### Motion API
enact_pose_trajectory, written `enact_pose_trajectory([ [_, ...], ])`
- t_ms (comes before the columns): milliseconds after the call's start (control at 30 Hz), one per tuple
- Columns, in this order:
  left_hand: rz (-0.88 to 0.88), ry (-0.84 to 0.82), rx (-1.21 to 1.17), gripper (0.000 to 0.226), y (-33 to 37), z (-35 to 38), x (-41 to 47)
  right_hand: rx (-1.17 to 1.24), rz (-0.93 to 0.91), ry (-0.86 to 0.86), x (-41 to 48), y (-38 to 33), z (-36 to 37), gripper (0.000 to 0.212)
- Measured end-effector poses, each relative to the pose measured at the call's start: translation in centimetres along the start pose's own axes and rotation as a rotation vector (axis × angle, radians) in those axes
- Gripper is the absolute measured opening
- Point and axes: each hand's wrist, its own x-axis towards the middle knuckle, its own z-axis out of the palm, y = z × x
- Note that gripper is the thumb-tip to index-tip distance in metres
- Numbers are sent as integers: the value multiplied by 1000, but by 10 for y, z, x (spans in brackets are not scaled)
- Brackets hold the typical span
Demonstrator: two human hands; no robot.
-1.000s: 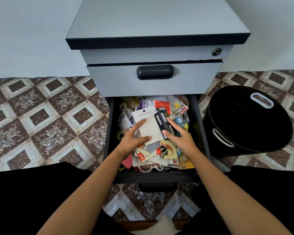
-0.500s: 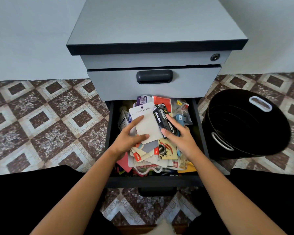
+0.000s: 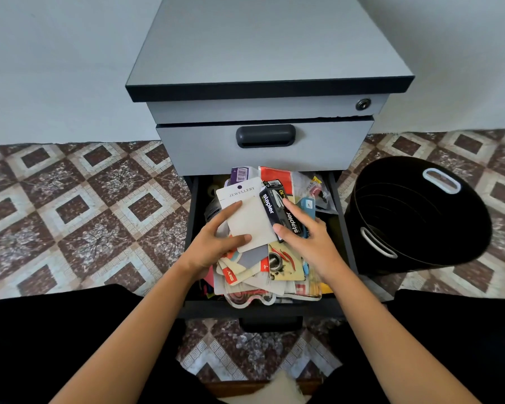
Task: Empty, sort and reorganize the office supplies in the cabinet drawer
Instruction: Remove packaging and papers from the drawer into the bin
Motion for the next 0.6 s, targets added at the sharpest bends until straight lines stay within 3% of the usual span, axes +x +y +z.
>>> enact_pose_trajectory([
  [600,5,48,-12,60,18,-22,-42,-1,-108,-44,-20,-21,28,53],
])
